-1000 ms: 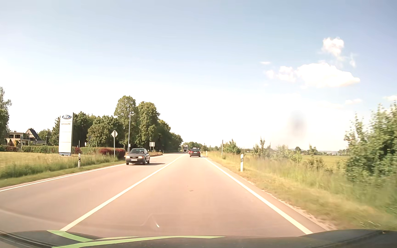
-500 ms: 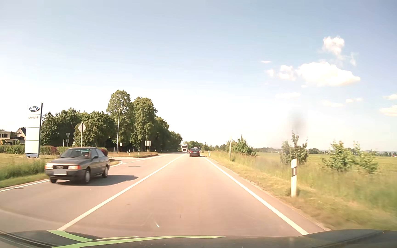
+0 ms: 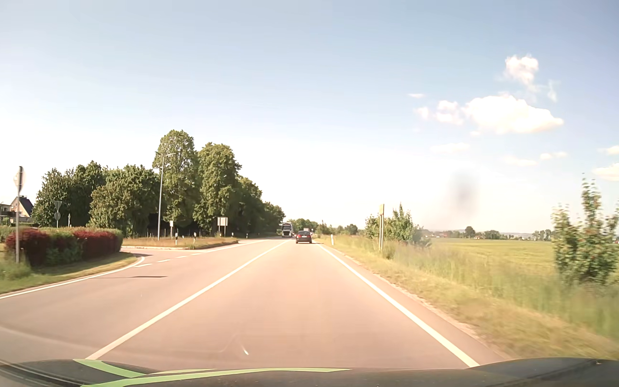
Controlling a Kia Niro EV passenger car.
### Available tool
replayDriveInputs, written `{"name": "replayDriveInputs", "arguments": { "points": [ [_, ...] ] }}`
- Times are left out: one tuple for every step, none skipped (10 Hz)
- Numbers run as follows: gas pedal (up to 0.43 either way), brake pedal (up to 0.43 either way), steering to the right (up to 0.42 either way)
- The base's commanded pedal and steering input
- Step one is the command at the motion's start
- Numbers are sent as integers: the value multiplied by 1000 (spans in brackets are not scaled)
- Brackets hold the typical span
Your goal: Follow the waypoints while adhering to traffic rules and regulations
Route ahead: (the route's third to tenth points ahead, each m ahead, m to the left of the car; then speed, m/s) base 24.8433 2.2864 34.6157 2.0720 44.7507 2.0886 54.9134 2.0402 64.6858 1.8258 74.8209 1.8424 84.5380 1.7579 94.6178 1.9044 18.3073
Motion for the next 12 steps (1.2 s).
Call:
{"name": "replayDriveInputs", "arguments": {
  "points": [
    [110,0,-1],
    [110,0,-1],
    [110,0,-1],
    [118,0,-1],
    [118,0,-1],
    [118,0,-1],
    [118,0,-1],
    [118,0,-1],
    [118,0,-1],
    [118,0,-1],
    [118,0,-1],
    [118,0,-1]
  ]
}}
